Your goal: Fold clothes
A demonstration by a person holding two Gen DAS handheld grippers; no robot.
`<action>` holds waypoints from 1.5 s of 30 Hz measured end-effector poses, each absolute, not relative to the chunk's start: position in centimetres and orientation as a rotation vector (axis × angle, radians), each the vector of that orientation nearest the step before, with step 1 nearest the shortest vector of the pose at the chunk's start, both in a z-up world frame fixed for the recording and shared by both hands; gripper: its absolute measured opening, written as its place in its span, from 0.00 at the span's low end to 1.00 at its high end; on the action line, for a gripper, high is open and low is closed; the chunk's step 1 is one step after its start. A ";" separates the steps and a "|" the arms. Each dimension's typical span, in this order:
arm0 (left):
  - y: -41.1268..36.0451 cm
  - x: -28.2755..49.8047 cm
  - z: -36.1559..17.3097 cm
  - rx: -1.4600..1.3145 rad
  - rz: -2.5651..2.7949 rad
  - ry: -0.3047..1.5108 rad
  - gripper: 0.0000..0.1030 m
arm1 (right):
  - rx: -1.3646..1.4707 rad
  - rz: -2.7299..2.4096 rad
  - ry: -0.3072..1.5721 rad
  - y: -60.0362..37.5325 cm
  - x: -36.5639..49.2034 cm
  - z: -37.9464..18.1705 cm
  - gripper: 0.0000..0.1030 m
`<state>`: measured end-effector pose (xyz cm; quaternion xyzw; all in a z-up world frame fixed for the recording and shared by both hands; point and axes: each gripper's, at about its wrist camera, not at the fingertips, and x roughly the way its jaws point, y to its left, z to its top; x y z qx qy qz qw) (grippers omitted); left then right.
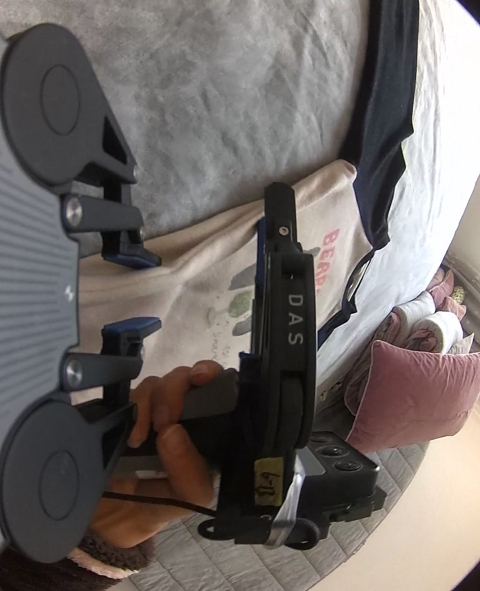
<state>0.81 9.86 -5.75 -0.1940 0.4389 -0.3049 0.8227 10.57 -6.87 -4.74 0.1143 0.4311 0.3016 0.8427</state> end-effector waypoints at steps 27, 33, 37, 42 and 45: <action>9.8 -0.4 -5.4 -0.407 -0.638 0.939 0.17 | 0.011 0.617 0.707 -5.6 8.0 -3.5 0.15; 9.7 -0.3 -5.4 -0.405 -0.643 0.945 0.17 | -0.118 0.636 0.767 -3.4 8.2 -3.9 0.23; 9.7 -0.4 -5.5 -0.405 -0.646 0.953 0.17 | -0.142 0.618 0.794 -3.4 8.5 -4.7 0.23; 9.8 -0.4 -5.5 -0.410 -0.646 0.957 0.17 | -0.194 0.587 0.781 -3.3 8.4 -4.9 0.23; 9.8 -0.6 -5.4 -0.411 -0.646 0.948 0.14 | -0.241 0.559 0.757 -3.1 8.2 -5.3 0.23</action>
